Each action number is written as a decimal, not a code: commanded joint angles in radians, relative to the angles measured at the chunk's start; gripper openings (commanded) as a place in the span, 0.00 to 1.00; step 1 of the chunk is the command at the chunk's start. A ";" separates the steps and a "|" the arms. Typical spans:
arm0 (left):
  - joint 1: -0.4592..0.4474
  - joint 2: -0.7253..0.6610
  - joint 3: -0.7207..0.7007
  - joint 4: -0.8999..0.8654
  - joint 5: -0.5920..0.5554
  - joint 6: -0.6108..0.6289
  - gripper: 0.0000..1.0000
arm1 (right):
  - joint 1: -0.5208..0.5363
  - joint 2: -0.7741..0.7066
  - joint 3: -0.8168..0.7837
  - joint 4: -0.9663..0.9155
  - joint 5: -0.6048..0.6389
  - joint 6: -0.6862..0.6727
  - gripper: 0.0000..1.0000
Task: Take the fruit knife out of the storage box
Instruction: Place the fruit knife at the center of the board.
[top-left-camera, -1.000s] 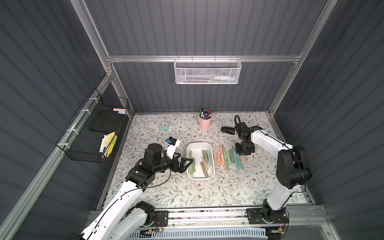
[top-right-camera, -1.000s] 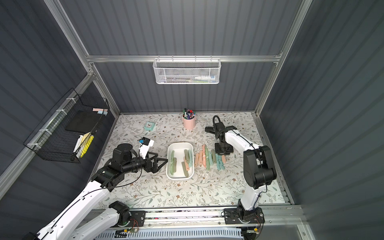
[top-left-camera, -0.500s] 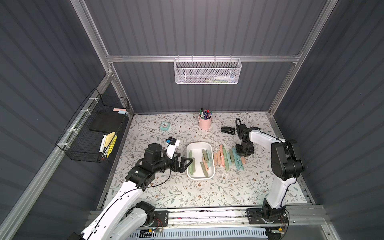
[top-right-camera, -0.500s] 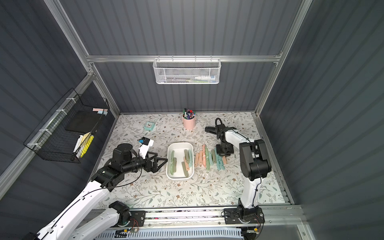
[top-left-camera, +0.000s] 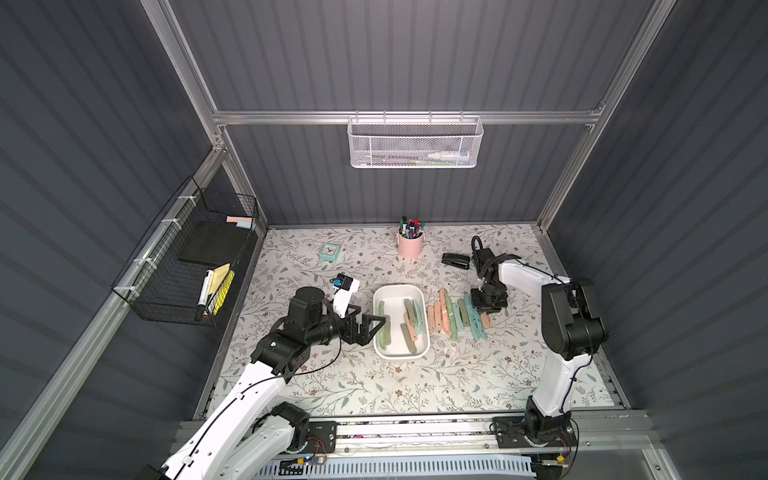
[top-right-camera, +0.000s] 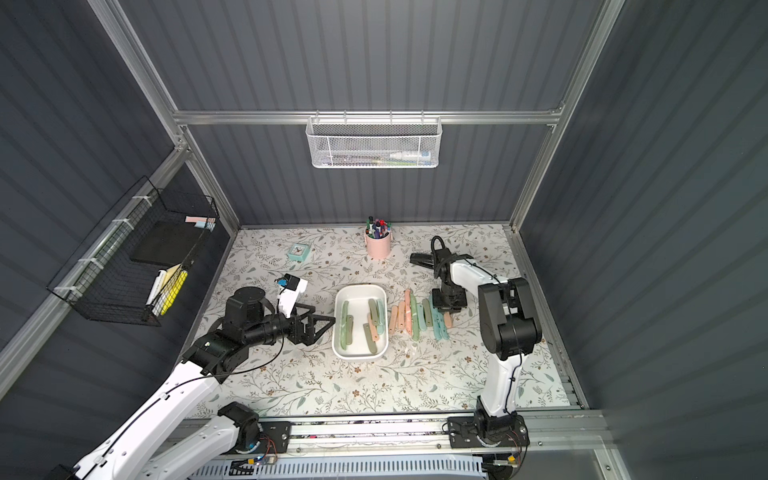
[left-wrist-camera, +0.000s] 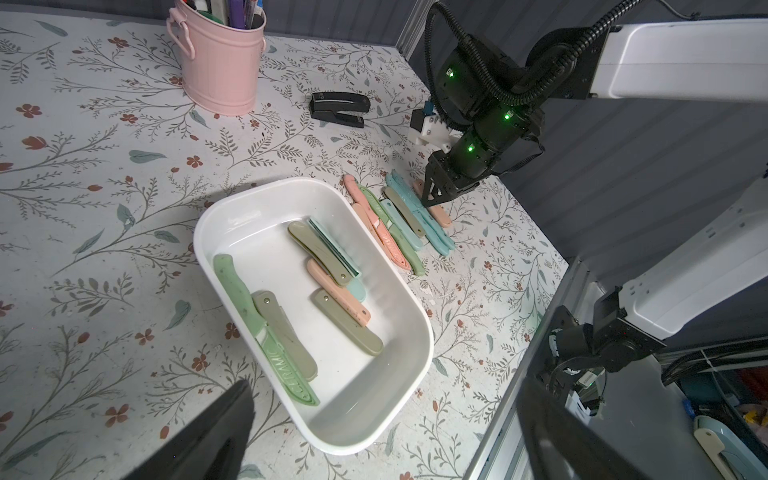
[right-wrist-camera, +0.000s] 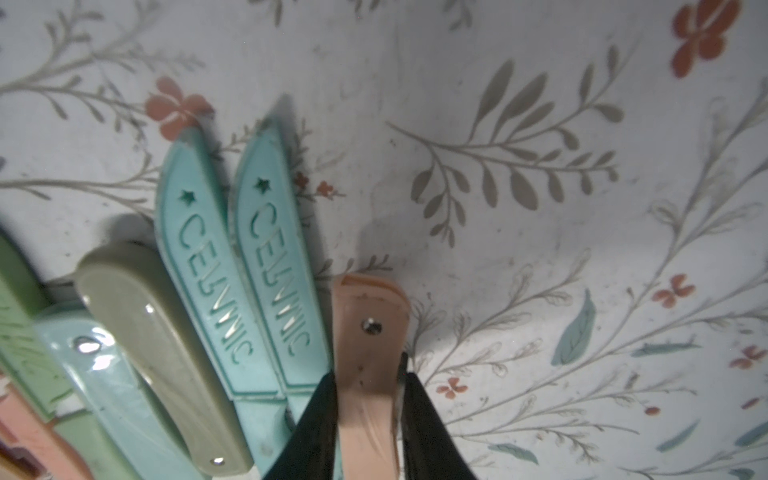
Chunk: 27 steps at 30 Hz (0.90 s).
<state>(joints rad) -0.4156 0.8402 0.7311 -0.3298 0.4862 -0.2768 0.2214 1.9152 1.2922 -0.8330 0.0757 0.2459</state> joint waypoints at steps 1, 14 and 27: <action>0.005 -0.010 -0.004 -0.003 -0.005 0.006 0.99 | -0.005 -0.005 0.021 -0.013 -0.008 -0.003 0.29; 0.005 -0.013 -0.004 -0.003 -0.009 0.006 0.99 | -0.005 -0.050 0.015 -0.026 -0.021 0.004 0.33; 0.005 -0.027 -0.006 -0.015 -0.147 -0.013 0.99 | 0.180 -0.424 -0.082 0.086 -0.026 0.148 0.41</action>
<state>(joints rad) -0.4156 0.8375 0.7311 -0.3309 0.4335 -0.2775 0.3435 1.5387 1.2362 -0.7898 0.0483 0.3382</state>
